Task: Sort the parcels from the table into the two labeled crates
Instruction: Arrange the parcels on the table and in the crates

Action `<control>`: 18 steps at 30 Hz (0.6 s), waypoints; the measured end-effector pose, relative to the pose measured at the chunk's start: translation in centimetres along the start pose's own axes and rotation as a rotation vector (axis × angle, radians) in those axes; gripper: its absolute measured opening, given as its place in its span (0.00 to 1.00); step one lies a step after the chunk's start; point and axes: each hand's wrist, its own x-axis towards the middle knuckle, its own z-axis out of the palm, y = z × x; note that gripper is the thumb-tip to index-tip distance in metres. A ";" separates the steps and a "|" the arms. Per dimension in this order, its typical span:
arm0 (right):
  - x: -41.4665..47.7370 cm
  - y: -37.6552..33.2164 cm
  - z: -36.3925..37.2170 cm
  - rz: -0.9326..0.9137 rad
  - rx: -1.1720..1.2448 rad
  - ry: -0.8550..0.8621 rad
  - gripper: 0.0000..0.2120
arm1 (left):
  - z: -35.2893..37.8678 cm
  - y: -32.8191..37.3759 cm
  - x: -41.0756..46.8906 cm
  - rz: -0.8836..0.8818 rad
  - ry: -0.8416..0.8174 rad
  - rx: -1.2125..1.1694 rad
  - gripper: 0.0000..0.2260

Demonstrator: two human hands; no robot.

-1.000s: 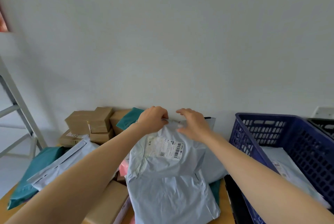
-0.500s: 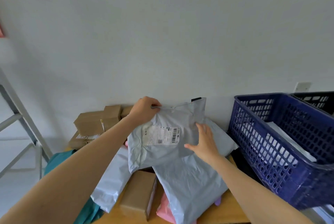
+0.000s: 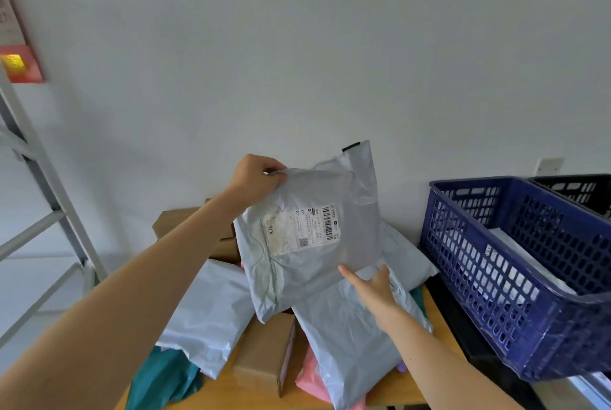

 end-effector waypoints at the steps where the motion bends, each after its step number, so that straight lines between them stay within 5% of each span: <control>1: 0.1 -0.2 0.0 0.052 0.056 -0.051 0.55 | -0.2 -0.1 0.0 -0.021 0.028 -0.025 0.08; 9: 1.2 -3.1 1.5 0.068 0.440 -0.328 0.29 | -1.0 -2.0 -0.6 -0.160 0.105 -0.176 0.09; 14: 1.8 -3.0 1.7 0.077 0.567 -0.386 0.39 | -1.5 -3.1 -1.2 -0.199 0.110 -0.214 0.08; 18: 2.0 -2.7 2.4 0.058 0.640 -0.371 0.33 | -2.1 -4.3 -1.8 -0.236 0.115 -0.243 0.04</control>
